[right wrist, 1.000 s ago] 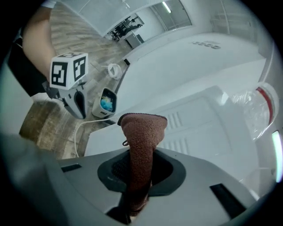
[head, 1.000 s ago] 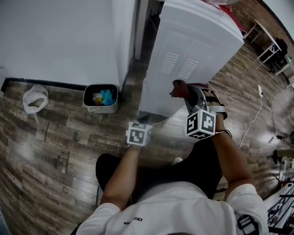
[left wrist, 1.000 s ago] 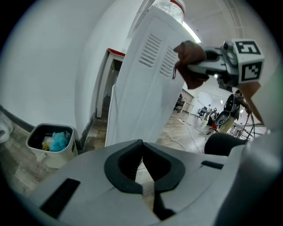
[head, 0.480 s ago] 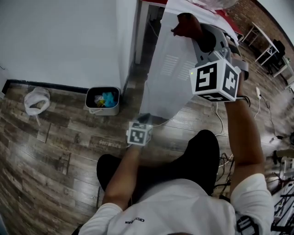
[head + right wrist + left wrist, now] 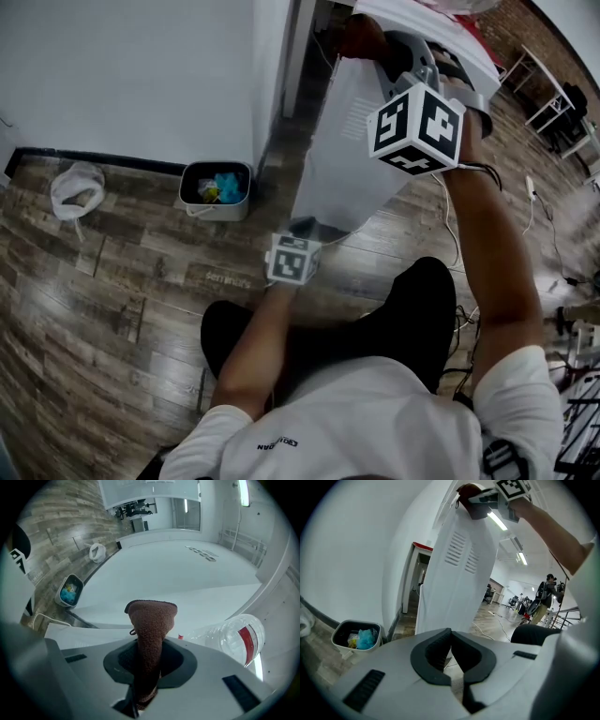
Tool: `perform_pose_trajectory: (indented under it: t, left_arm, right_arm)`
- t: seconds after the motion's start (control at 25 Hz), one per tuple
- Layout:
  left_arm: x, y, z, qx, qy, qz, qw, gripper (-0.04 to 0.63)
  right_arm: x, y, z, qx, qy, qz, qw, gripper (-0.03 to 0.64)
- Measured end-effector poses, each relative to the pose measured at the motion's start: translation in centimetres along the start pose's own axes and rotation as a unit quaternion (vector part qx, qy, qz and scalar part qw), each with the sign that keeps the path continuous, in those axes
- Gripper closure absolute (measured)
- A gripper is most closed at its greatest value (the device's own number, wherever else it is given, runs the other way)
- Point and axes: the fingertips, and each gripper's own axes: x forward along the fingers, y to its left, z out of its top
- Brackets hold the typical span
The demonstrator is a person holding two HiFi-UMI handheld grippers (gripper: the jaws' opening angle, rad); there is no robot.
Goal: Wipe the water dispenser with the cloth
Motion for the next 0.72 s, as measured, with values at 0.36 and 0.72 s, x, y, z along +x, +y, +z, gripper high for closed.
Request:
perform_pose_trajectory:
  t: [0.36,0.72]
  left_arm:
    - [-0.6,1.2,-0.7,-0.018,0.008,0.009,0.9998,0.606]
    - [-0.7,2.4,-1.9,-0.025,0.03,0.017,0.9991,0.606]
  right_arm:
    - [1.3,7.8,-0.2,0.016,0.014,0.063,0.998,0.56]
    - [2.6,17.1,-1.3,0.041,0.027,0.134,0.99,0.561]
